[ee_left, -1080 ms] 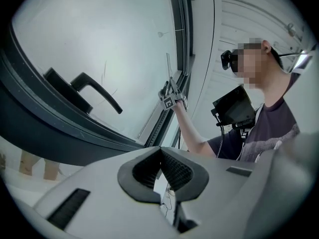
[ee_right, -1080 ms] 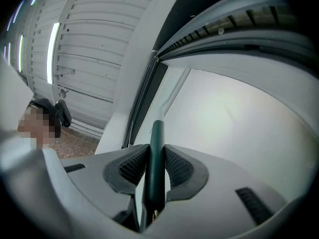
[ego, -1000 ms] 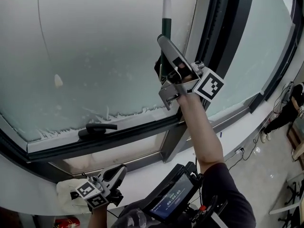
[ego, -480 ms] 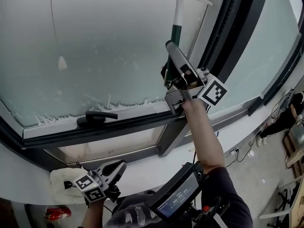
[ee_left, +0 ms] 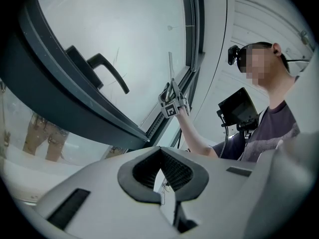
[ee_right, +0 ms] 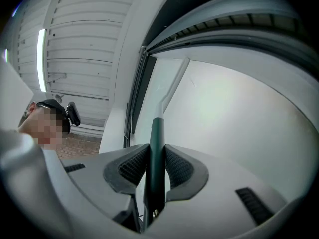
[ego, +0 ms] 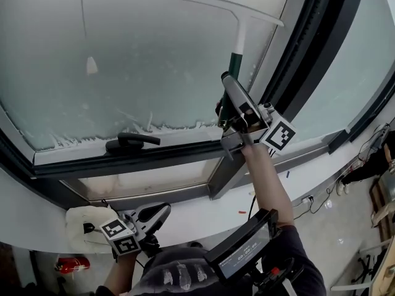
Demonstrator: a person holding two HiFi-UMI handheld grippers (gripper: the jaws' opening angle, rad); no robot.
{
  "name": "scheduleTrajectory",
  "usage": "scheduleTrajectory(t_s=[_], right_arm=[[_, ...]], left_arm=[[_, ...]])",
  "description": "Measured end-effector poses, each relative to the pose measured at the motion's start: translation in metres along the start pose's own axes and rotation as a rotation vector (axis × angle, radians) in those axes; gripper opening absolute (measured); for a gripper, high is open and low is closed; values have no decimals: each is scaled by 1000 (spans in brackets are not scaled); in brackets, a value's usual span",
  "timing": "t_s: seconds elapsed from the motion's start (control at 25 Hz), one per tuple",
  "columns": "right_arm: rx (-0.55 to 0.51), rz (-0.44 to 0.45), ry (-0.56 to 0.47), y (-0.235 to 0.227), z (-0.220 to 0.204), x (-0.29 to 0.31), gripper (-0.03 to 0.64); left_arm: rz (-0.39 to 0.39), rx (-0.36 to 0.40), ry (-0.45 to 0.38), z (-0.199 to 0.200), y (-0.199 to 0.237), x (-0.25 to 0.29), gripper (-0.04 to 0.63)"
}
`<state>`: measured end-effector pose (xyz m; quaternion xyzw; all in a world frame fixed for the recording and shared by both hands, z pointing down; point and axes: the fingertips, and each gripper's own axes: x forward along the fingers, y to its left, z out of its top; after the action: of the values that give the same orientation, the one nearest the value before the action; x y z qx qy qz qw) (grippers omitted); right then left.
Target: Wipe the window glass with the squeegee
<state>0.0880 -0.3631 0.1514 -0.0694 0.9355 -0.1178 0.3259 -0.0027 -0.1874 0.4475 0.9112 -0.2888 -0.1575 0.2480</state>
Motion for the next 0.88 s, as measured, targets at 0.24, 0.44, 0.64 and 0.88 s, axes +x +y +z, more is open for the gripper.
scheduleTrajectory(t_s=[0.24, 0.44, 0.64, 0.88], right_arm=[[7, 4, 6, -5, -19, -17, 99], [33, 6, 14, -10, -34, -29, 100], [66, -5, 26, -11, -50, -43, 99], [108, -27, 39, -14, -71, -61, 99]], left_arm=[[22, -10, 12, -8, 3, -5, 5], [61, -4, 44, -13, 8, -10, 5], [77, -16, 43, -15, 10, -17, 5], [83, -15, 54, -18, 7, -19, 5]])
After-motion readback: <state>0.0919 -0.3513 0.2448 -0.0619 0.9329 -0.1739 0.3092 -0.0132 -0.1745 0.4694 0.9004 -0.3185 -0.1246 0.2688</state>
